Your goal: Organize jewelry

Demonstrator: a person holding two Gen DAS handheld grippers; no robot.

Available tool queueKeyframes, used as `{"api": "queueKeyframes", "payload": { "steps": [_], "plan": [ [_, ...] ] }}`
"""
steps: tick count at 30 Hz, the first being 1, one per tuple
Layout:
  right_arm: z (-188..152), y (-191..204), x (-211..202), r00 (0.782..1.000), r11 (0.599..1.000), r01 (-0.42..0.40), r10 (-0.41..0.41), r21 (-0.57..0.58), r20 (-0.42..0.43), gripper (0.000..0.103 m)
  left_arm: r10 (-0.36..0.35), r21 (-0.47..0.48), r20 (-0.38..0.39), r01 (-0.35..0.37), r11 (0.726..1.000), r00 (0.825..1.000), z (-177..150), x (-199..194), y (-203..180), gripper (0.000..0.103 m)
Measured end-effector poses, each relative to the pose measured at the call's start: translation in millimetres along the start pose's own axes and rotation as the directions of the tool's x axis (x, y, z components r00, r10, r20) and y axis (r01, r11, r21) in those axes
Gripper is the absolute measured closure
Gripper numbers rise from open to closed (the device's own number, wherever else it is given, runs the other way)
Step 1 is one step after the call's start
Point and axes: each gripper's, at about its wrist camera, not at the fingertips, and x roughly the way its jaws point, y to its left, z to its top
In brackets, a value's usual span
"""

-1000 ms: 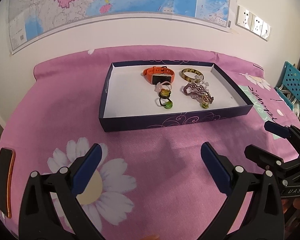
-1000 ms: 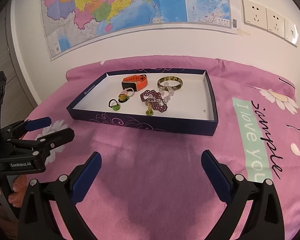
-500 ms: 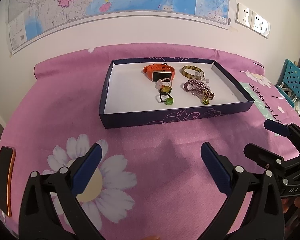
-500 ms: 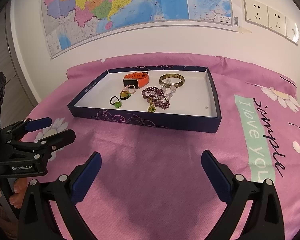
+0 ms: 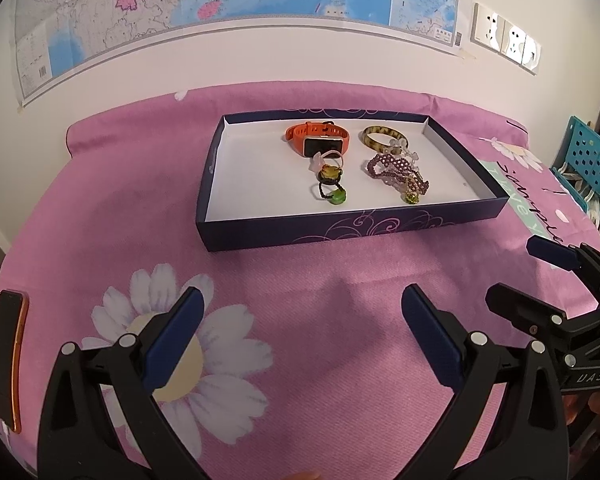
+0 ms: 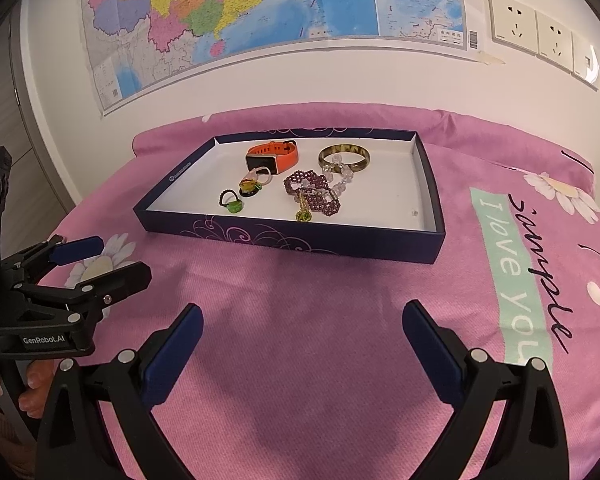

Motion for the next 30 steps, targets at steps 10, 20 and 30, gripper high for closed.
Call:
{"api": "queueKeyframes", "payload": {
  "steps": [10, 20, 30],
  "plan": [
    [-0.5, 0.3, 0.7, 1.000, 1.000, -0.002, 0.002, 0.000, -0.002, 0.007, -0.005, 0.005, -0.005, 0.005, 1.000, 1.000, -0.7, 1.3, -1.1, 0.006],
    [-0.3, 1.7, 1.4, 1.000, 1.000, -0.005, 0.005, -0.001, -0.005, 0.007, -0.004, 0.007, -0.005, 0.004, 1.000, 1.000, -2.5, 1.5, -2.7, 0.006],
    [0.7, 1.8, 0.7, 1.000, 1.000, -0.006, 0.006, 0.000, -0.003, 0.007, -0.005, 0.008, -0.006, 0.005, 1.000, 1.000, -2.8, 1.1, -3.1, 0.006]
  ]
}}
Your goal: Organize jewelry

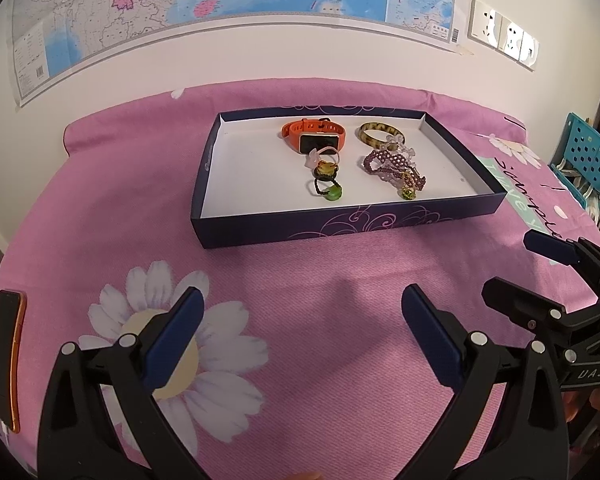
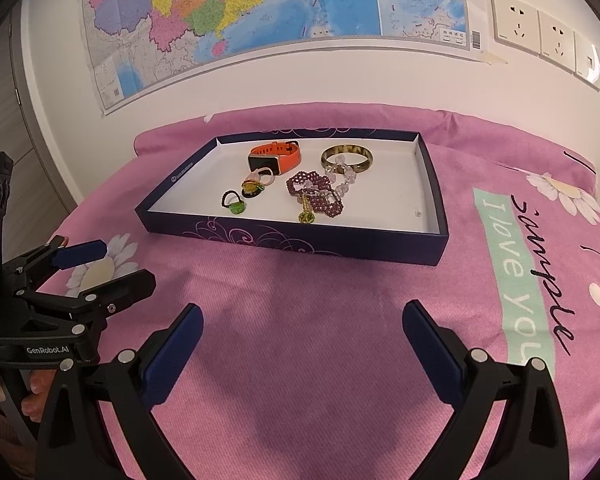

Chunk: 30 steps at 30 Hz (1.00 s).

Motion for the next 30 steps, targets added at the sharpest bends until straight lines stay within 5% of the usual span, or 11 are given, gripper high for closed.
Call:
{"api": "queueKeyframes", "payload": {
  "steps": [24, 30],
  "plan": [
    [0.1, 0.5, -0.4, 1.000, 1.000, 0.010, -0.010, -0.022, -0.003, 0.007, -0.009, -0.008, -0.007, 0.009, 1.000, 1.000, 0.5, 3.2, 1.1, 0.006],
    [8.8, -49.0, 0.2, 0.993, 0.995, 0.101, -0.102, -0.017, -0.057, 0.007, 0.001, -0.031, -0.039, -0.002, 1.000, 0.999, 2.7, 9.3, 19.5, 0.006]
  ]
}}
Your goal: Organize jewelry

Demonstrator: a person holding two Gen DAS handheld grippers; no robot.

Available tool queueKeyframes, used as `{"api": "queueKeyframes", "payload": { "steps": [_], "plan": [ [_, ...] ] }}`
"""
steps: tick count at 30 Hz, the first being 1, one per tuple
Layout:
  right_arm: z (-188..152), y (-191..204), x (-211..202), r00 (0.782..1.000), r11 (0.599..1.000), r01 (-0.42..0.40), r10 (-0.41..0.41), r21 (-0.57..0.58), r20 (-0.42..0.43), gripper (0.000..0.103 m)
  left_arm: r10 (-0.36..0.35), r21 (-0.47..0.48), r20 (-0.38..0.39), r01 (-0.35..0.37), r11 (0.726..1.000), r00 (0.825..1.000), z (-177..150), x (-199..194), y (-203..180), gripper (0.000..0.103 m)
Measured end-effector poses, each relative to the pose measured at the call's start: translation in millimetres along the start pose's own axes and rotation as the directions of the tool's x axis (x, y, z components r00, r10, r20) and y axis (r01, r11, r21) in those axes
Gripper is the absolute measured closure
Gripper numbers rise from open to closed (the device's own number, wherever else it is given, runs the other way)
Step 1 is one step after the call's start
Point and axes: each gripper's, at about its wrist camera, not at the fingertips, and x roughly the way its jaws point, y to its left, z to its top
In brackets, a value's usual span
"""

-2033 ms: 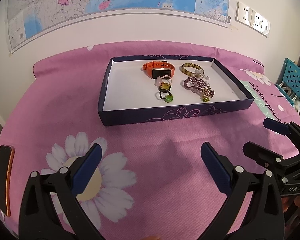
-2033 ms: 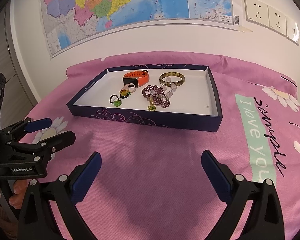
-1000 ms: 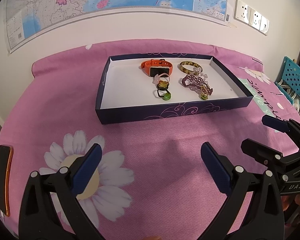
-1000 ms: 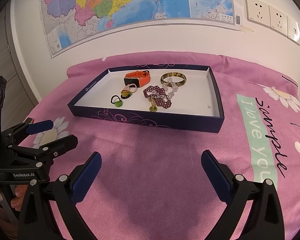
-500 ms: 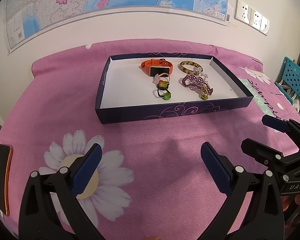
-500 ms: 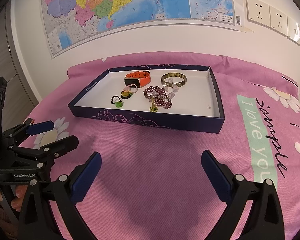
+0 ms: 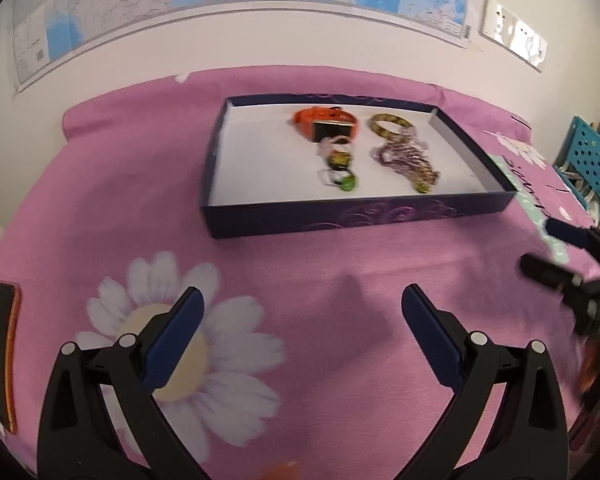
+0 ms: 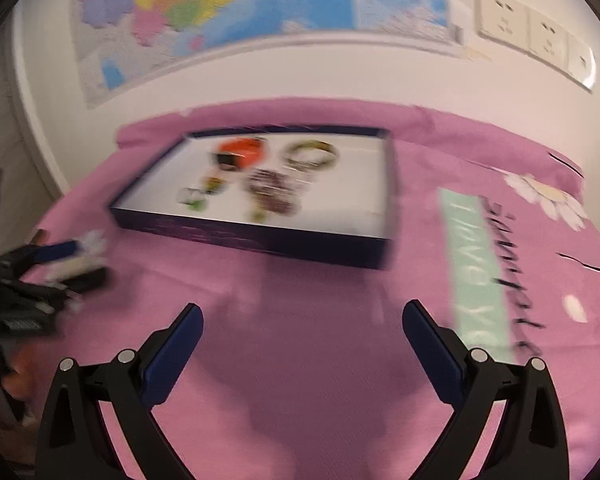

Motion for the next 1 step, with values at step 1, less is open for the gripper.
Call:
{"api": "queueKeyframes", "payload": {
  "steps": [1],
  "plan": [
    [1.1, -13.6, 1.9, 0.999, 0.999, 0.046, -0.046, 0.007, -0.009, 0.007, 0.012, -0.007, 0.003, -0.012, 1.000, 1.000, 0.8, -0.5, 6.6, 0.006]
  ]
}}
